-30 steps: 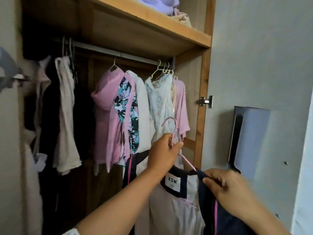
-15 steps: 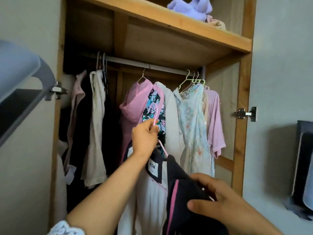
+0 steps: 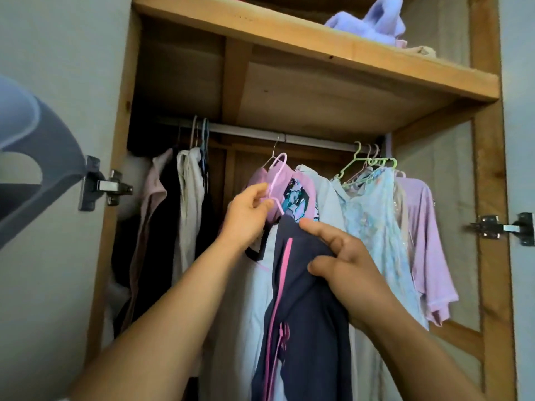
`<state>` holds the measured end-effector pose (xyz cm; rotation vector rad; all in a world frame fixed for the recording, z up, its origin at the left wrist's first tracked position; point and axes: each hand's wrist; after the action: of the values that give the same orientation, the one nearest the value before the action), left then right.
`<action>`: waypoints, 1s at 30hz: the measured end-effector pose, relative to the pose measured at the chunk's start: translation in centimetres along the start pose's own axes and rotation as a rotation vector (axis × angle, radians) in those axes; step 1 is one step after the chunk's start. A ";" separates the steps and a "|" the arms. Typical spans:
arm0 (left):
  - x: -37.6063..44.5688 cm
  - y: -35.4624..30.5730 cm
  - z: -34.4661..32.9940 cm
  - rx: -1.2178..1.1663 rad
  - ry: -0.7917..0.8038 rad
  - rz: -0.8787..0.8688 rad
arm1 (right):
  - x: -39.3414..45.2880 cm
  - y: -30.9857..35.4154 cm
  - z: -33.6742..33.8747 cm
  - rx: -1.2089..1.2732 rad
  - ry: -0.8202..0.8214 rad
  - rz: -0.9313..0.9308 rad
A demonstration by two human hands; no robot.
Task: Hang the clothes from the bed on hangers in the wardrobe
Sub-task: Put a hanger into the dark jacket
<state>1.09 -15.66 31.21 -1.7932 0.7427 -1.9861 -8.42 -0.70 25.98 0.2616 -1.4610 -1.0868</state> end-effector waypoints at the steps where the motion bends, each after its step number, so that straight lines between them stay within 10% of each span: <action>1: -0.5 0.2 0.4 0.015 0.004 -0.009 | 1.0 -0.1 -0.2 0.000 -0.006 0.012; 30: 10.6 6.7 -3.8 0.532 -0.024 -0.113 | 26.2 -2.7 1.3 -0.200 -0.042 0.161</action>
<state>-4.51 -26.73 35.38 -1.5544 0.0812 -1.9831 -17.01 -20.24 41.52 -0.0207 -1.3732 -1.1024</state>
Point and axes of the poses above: each hand's wrist, its own x-axis towards the middle knuckle, its own z-axis out of the back of the hand, y = z × x, and after that the axes turned 1 degree about -x, right-handed
